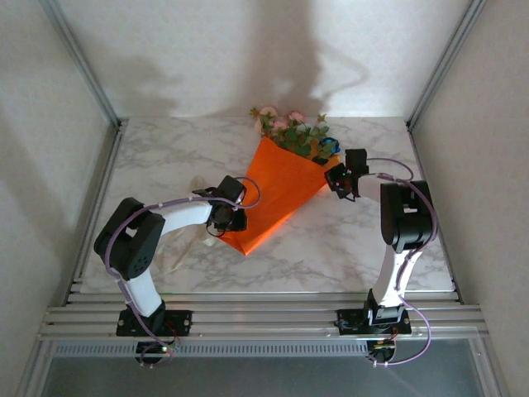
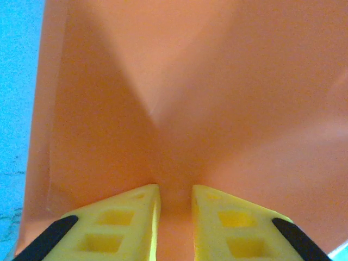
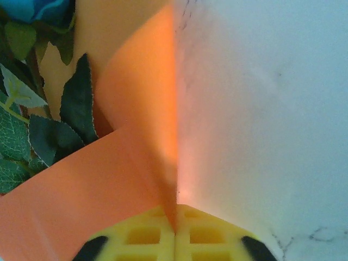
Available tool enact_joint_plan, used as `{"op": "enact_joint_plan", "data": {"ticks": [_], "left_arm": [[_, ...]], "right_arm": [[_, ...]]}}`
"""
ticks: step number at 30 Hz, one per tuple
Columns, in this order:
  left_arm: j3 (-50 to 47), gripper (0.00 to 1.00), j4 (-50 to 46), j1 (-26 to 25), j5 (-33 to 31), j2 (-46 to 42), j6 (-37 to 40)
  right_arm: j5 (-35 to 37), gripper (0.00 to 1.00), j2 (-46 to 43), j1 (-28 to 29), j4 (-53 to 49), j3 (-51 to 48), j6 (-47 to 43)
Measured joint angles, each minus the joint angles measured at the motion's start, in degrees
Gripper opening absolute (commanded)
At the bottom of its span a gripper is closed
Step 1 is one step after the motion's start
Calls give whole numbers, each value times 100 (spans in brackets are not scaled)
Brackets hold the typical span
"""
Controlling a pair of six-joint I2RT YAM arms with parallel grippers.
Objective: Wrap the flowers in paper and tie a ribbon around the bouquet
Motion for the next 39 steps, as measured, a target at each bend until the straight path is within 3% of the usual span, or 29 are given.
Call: {"op": "enact_joint_plan", "data": {"ticks": [5,7,9,13,16,20,26,30,31,33,34,39], "left_arm": [[22,28,17,0,236,0,-74],[63,29,-48,0,365,0,-136],[160,27,-160,-2,479,0,-201],[372,24,-273,0,520,35,-243],[387,22,-267,0,566,168,-240],[374,19,-247,13,599,315,-229],[310,18,-181,11,533,304,-149],[225,17,-81,11,516,280,-96],[199,17,-52,11,516,264,-87],[125,17,46,11,509,225,-81],[92,16,90,11,507,210,-70],[28,17,190,11,498,179,-61]], "right_arm": [[11,2,26,-35,-369,291,-216],[-35,42,114,-111,-636,616,-361],[-79,62,236,-214,-914,1069,-584],[-59,70,4,-247,-1200,1145,-793],[-44,72,-737,28,-1311,315,-682],[-103,70,-1784,1128,-1082,-1047,-122],[-94,59,-1902,2973,-227,-1939,855],[-42,48,-1600,3305,271,-1945,1246],[-24,40,-1526,3322,334,-1945,1309],[61,13,-1381,3370,463,-1947,1451],[90,4,-1340,3394,522,-1956,1541],[313,0,-1340,3526,656,-1991,1762]]}}
